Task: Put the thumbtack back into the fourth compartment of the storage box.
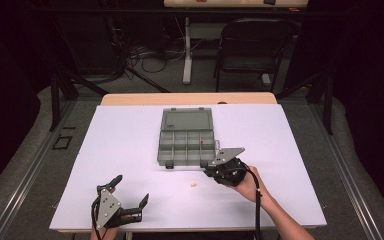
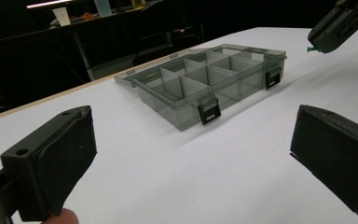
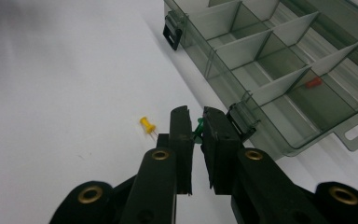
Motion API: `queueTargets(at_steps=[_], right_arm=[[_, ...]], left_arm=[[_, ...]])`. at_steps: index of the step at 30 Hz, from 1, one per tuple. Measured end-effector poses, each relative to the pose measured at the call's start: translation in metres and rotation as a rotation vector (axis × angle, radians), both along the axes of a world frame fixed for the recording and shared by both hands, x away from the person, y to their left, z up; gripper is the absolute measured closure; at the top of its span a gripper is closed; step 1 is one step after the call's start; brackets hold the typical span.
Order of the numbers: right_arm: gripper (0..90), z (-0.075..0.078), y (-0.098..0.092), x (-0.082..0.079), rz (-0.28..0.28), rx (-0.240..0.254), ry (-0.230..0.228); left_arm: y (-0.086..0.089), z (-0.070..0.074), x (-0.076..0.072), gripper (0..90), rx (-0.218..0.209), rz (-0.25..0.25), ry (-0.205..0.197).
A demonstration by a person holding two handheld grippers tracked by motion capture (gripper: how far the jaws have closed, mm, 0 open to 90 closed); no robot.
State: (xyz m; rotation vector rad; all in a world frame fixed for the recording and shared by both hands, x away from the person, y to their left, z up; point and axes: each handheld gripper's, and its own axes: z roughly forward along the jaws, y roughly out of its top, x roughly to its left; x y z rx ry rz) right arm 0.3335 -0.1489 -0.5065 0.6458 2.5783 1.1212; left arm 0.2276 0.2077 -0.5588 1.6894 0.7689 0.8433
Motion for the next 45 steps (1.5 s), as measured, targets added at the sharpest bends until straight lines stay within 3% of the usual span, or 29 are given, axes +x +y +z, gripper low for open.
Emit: queueTargets(at_steps=[29,45], right_arm=[[82.8,0.017,-0.011,0.007,-0.058,0.020,-0.045],[82.8,0.034,-0.007,0.027,-0.099,0.024,-0.077]], left_arm=[[0.000,0.000,0.000,0.0,0.003,0.004,0.002],[0.000,0.000,0.000,0.0,-0.002,0.004,0.002]])
